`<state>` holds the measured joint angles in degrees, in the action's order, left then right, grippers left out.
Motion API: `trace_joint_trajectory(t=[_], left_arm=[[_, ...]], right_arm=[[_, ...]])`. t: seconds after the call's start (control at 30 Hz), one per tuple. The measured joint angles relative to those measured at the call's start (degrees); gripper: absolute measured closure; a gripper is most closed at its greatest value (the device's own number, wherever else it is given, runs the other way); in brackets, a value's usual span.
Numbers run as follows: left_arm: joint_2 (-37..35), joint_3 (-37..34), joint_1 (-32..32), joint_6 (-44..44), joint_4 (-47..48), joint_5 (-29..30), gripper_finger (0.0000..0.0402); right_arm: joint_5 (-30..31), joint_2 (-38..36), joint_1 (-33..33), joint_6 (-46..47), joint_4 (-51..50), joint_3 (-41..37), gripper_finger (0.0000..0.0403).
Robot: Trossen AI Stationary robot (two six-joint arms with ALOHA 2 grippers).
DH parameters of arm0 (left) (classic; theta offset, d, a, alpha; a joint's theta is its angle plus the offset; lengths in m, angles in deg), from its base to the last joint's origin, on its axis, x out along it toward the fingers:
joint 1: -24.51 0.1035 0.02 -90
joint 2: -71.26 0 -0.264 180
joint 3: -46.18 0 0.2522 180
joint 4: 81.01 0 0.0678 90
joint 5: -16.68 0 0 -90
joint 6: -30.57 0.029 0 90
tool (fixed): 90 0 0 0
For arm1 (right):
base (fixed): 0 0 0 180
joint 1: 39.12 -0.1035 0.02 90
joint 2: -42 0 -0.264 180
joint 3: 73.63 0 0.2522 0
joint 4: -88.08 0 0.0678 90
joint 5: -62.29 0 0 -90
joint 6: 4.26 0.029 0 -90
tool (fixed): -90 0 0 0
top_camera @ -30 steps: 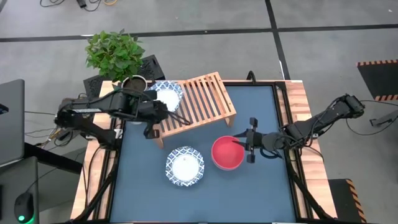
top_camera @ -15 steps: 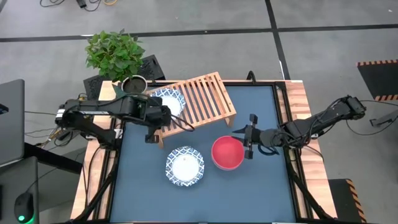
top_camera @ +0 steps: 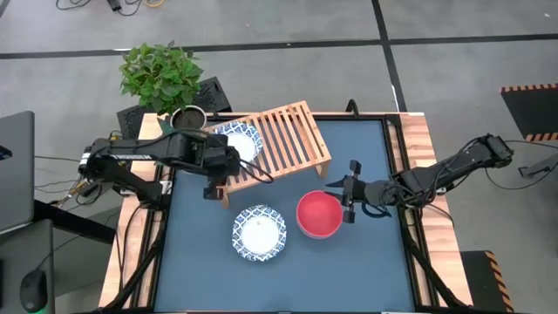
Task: Place and stack bowls onto a shelf
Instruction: Put the blue patterned bowl on the shelf, then stack the blue patterned bowl on top of the blue patterned bowl on the shelf
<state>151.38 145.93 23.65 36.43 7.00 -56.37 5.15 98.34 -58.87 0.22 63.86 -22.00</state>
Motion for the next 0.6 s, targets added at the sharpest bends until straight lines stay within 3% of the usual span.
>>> trace_joint_trajectory(t=[0.17, 0.3, 0.37, 0.6], left_arm=[[0.0, 6.2, -2.3, -3.1, -0.3, -1.3, 0.0203], [-0.1, 7.9, -6.7, -6.4, -6.0, -11.4, 0.0200], [0.4, 7.6, -10.6, -7.3, -9.6, -13.3, 0.0204], [10.5, 7.5, -23.8, -7.8, -10.9, -7.7, 0.0214]], right_arm=[[0.0, 0.0, 0.0, 0.0, 0.0, 0.0, 0.0284], [0.0, 0.0, 0.0, 0.0, 0.0, 0.0, 0.0284], [0.0, 0.0, 0.0, 0.1, 0.0, 0.0, 0.0284], [0.0, 0.0, 0.0, 0.2, 0.0, 0.0, 0.0284]])
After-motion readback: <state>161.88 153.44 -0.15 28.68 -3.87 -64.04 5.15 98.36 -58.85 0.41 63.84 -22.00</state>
